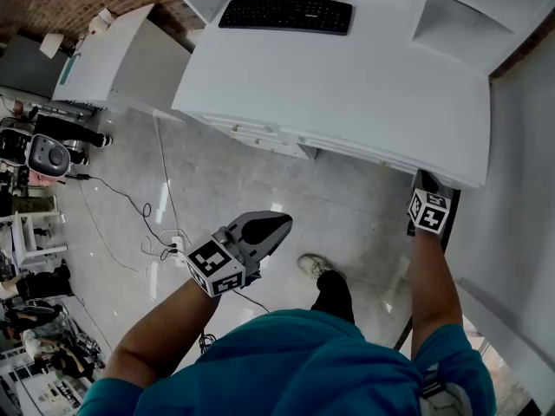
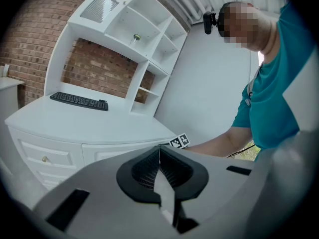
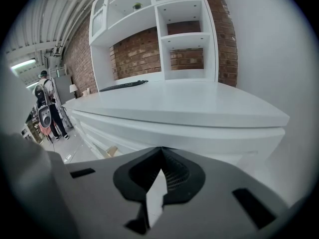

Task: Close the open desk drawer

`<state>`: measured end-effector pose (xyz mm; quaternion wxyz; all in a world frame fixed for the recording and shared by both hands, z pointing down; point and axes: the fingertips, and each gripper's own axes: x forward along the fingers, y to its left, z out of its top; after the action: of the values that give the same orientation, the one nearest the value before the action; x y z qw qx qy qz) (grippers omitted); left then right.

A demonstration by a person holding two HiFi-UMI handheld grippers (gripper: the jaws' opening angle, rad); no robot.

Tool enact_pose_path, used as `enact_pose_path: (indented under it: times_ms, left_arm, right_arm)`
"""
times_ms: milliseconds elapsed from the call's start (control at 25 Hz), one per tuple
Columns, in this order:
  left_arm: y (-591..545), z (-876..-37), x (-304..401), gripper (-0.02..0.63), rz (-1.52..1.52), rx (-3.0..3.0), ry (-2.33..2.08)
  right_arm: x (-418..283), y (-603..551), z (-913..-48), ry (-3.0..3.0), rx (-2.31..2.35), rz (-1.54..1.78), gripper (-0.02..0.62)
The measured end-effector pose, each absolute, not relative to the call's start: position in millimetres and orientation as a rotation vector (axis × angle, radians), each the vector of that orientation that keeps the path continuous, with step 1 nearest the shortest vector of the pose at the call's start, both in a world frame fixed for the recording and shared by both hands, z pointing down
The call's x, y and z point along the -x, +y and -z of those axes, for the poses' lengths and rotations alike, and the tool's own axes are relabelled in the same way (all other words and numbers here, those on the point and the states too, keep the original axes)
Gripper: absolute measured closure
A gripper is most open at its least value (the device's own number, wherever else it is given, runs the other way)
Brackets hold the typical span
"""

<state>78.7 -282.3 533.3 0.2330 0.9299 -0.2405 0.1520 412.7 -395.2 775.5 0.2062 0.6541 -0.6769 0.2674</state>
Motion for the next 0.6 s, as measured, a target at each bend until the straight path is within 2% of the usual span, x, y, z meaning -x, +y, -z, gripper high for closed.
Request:
enact_pose_path:
  times_ms: [600]
  left_arm:
    - [-280.5,-529.0,-64.6,0.589,-0.405,-2.540,-0.706]
  right_arm:
    - [-416.9,-408.5,-773.7,-1.866,-1.817,-0.742,0.573]
